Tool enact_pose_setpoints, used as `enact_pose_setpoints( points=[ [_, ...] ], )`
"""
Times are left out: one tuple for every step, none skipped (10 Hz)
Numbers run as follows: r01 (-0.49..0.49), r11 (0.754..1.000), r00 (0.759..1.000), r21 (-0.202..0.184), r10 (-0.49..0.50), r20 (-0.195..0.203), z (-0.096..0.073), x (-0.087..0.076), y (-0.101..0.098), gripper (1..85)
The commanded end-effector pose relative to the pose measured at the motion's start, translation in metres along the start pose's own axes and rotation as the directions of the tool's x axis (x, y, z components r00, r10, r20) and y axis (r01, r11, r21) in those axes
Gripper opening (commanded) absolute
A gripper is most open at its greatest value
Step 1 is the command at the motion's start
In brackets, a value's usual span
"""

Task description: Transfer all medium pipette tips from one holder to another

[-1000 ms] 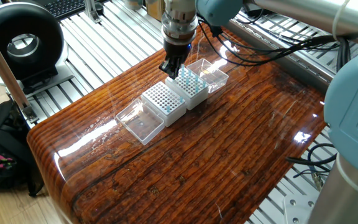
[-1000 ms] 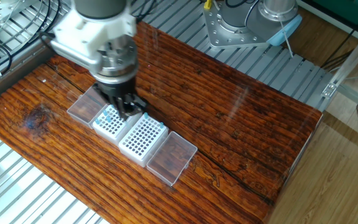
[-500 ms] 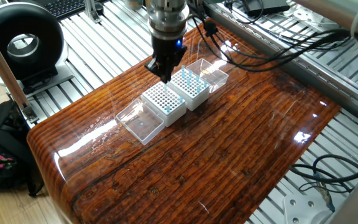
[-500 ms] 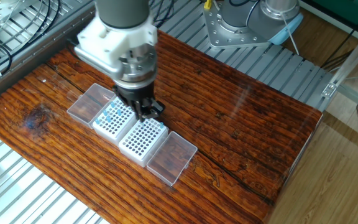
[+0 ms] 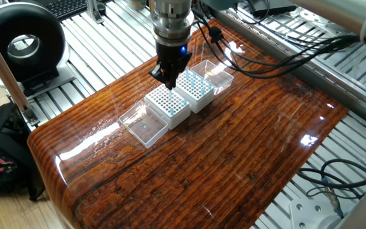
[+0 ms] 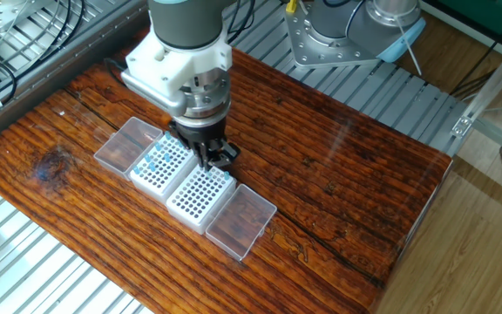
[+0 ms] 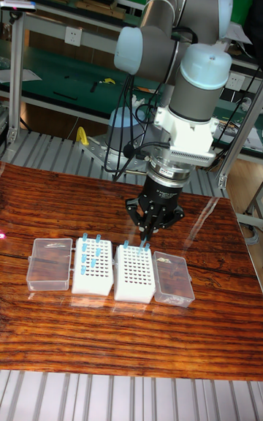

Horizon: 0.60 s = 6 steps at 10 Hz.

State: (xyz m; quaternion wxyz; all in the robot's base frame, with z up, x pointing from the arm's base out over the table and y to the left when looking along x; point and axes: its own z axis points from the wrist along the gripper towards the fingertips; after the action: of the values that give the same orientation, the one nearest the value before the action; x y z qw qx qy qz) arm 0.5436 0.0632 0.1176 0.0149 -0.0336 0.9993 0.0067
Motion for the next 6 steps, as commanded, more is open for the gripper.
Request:
enact_pose_setpoints(
  points=[
    [-0.005, 1.000, 1.000, -0.007, 0.005, -0.001, 0.0025, 0.0042, 0.0006, 9.3],
    [-0.005, 1.000, 1.000, -0.007, 0.005, -0.001, 0.0020, 0.0043, 0.0006, 9.3],
    [-0.005, 1.000, 1.000, -0.006, 0.005, 0.001, 0.0017, 0.0040, 0.0005, 9.3],
    [-0.005, 1.000, 1.000, -0.005, 0.005, 0.001, 0.0020, 0.0039, 0.0001, 9.3],
    [-0.005, 1.000, 1.000, -0.003, 0.005, 0.002, 0.0026, 0.0036, -0.0006, 9.3],
    [-0.004, 1.000, 1.000, -0.005, 0.004, 0.004, 0.0031, 0.0032, -0.0003, 9.3]
  ],
)
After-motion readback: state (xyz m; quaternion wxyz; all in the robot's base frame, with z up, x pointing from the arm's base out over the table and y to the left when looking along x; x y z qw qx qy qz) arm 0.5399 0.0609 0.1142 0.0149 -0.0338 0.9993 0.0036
